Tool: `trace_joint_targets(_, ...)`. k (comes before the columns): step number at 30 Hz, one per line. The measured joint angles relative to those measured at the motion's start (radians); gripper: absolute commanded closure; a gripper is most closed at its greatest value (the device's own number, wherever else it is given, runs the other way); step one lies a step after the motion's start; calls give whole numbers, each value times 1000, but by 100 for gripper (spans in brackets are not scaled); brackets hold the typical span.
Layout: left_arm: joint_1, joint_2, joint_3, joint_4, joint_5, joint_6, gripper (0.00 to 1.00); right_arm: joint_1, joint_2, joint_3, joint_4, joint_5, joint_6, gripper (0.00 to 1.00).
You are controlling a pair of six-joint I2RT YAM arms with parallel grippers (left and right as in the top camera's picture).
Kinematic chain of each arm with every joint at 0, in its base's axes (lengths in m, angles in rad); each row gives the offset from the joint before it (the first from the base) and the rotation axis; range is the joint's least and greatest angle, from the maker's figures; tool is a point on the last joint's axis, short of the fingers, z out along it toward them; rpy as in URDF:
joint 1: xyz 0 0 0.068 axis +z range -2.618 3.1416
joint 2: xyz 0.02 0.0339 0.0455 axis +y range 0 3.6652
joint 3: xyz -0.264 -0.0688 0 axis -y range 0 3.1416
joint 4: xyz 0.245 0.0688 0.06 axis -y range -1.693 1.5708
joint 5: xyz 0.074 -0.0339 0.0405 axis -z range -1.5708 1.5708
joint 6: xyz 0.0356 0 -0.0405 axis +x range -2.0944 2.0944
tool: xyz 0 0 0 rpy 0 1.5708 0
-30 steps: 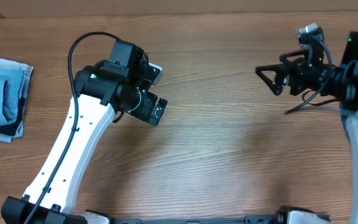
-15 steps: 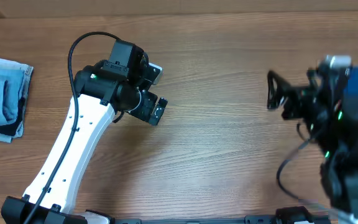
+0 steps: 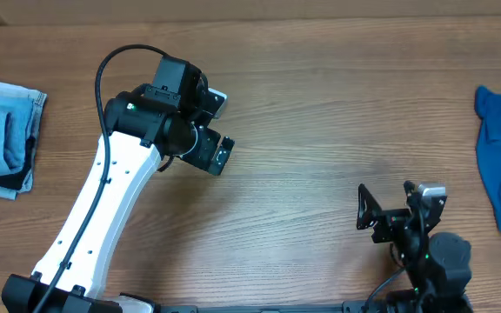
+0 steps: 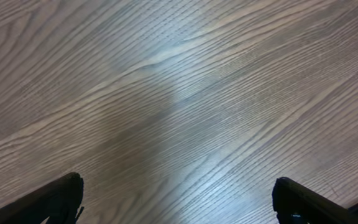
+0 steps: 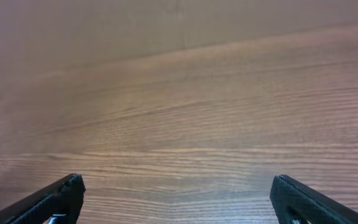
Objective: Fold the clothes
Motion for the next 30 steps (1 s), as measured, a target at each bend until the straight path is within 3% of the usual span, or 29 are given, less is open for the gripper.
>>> trace_joint_targets(7, 0, 0, 0, 0, 0, 0, 0, 0, -133, -146, 4, 0, 0, 0)
trace_joint_targets(30, 0, 0, 0, 0, 0, 0, 0, 0, -140, -147, 12, 0, 0, 0)
